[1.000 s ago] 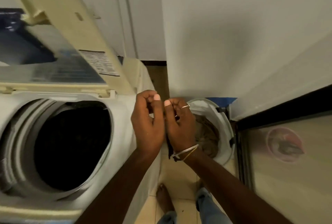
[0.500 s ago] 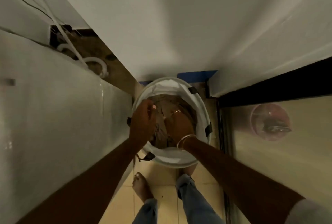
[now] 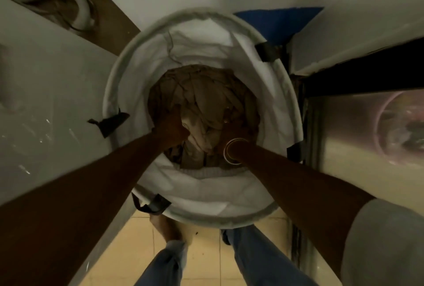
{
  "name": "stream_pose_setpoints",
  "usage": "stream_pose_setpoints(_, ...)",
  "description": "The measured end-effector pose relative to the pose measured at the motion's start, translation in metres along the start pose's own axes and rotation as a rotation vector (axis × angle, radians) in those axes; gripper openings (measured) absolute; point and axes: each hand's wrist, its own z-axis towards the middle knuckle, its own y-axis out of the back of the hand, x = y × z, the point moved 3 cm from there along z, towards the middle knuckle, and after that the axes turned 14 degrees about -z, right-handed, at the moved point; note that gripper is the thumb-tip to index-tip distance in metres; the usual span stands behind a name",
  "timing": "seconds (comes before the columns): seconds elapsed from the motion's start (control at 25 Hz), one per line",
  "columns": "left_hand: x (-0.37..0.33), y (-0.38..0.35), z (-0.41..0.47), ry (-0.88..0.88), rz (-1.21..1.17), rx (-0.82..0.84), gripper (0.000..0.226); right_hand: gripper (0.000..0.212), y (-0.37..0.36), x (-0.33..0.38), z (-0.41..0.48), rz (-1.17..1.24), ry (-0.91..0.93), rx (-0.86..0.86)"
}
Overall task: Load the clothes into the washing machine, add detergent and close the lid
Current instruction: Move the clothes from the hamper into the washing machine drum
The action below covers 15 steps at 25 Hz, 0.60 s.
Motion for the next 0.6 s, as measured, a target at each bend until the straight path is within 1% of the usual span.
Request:
stream_pose_setpoints(0.04, 0.005, -0.003, -0.002, 0.007, -0.061, -0.008, 0.097, 0.102, 0.003, 0.0, 0.0, -0.026, 0.021, -0.019)
stream_pose_setpoints(0.12, -0.001, 0.004, -0.015, 0.025, -0.176, -0.002, 0.081, 0.066, 0.023, -0.003, -0.004, 0.006, 0.066, -0.065)
stream_pose_setpoints(0.16, -0.006, 0.01, -0.023, 0.019, -0.201, 0.011, 0.078, 0.053, 0.038, -0.006, -0.01, 0.077, 0.052, -0.086)
stream_pose_setpoints(0.2, -0.013, 0.016, -0.032, -0.011, -0.207, 0.034, 0.083, 0.048, 0.054, -0.007, -0.017, 0.199, 0.017, -0.126)
stream_pose_setpoints(0.24, -0.021, 0.022, -0.041, -0.062, -0.19, 0.064, 0.097, 0.045, 0.068, -0.007, -0.027, 0.334, -0.015, -0.172)
stream_pose_setpoints(0.32, -0.037, 0.034, -0.061, -0.242, -0.07, 0.177, 0.141, 0.038, 0.098, -0.002, -0.055, 0.573, -0.049, -0.222)
stream_pose_setpoints(0.36, -0.045, 0.04, -0.073, -0.317, 0.025, 0.227, 0.153, 0.033, 0.111, 0.001, -0.07, 0.611, -0.059, -0.212)
stream_pose_setpoints(0.4, -0.055, 0.042, -0.086, -0.367, 0.08, 0.242, 0.156, 0.03, 0.122, 0.001, -0.085, 0.606, -0.061, -0.202)
stream_pose_setpoints(0.44, -0.065, 0.046, -0.1, -0.407, 0.072, 0.217, 0.155, 0.029, 0.132, 0.0, -0.102, 0.599, -0.038, -0.241)
stream_pose_setpoints(0.48, -0.078, 0.051, -0.115, -0.449, 0.004, 0.164, 0.149, 0.029, 0.139, 0.001, -0.12, 0.637, 0.019, -0.314)
stream_pose_setpoints(0.56, -0.096, 0.062, -0.143, -0.509, -0.126, 0.079, 0.127, 0.028, 0.15, 0.005, -0.16, 0.728, 0.134, -0.515)
stream_pose_setpoints(0.6, -0.101, 0.07, -0.154, -0.519, -0.188, 0.053, 0.111, 0.025, 0.155, 0.009, -0.178, 0.718, 0.162, -0.602)
